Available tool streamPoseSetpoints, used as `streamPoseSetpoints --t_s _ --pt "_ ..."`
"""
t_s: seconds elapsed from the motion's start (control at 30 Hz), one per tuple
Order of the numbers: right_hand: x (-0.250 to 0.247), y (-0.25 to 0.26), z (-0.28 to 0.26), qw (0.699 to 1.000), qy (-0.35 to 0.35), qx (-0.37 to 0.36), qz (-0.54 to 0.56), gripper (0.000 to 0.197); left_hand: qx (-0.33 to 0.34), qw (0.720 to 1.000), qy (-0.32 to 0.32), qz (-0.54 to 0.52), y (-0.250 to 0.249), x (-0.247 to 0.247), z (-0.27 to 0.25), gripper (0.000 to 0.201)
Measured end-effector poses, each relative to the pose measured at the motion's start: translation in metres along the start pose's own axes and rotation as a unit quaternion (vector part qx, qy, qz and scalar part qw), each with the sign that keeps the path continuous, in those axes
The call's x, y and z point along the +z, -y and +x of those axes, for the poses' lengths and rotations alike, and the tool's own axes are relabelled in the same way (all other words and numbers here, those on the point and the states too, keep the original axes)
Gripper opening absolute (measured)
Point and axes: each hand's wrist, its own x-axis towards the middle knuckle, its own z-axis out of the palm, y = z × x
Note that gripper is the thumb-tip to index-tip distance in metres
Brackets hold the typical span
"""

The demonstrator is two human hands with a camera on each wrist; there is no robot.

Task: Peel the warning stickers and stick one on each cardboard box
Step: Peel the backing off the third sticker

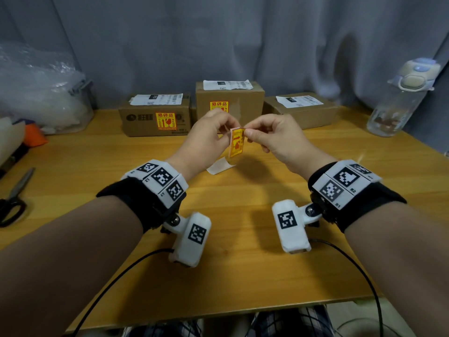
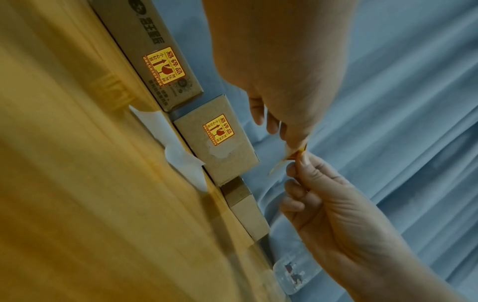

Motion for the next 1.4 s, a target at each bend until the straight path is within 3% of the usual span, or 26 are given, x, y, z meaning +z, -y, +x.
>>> streamPoseSetpoints --t_s 0.17,0.47,0.67,0.93,1.23,1.3,1.4 --pt "0.002 -0.004 0.003 0.999 -0.033 0.019 0.005 0.010 -0.029 0.999 -0.016 -0.030 0.004 0.000 -0.001 0.009" --pt "0.002 -0.008 0.003 0.991 0.002 0.064 0.120 0.004 -0.073 0.993 -0.013 -0.097 0.005 0.000 -0.001 0.010" --pt "0.001 -0.008 0.004 0.994 0.009 0.061 0.096 0.006 -0.088 0.978 0.016 -0.188 -0.002 -0.001 0.000 0.012" --pt "-0.007 -0.008 0.002 0.996 0.023 0.072 0.052 0.004 -0.054 0.996 0.027 -0.062 -0.002 -0.006 0.004 0.006" --pt "-0.012 -0.006 0.005 0.995 0.032 0.087 0.038 0.007 -0.054 0.998 0.035 -0.021 -0.004 -0.008 0.006 0.006" --pt "-0.009 -0.005 0.006 0.994 0.033 0.090 0.061 0.008 -0.073 0.995 0.026 -0.065 -0.004 -0.008 0.005 0.007" --pt "-0.006 -0.003 0.006 0.988 0.033 0.081 0.127 0.009 -0.123 0.968 0.052 -0.212 -0.005 -0.008 0.001 0.023"
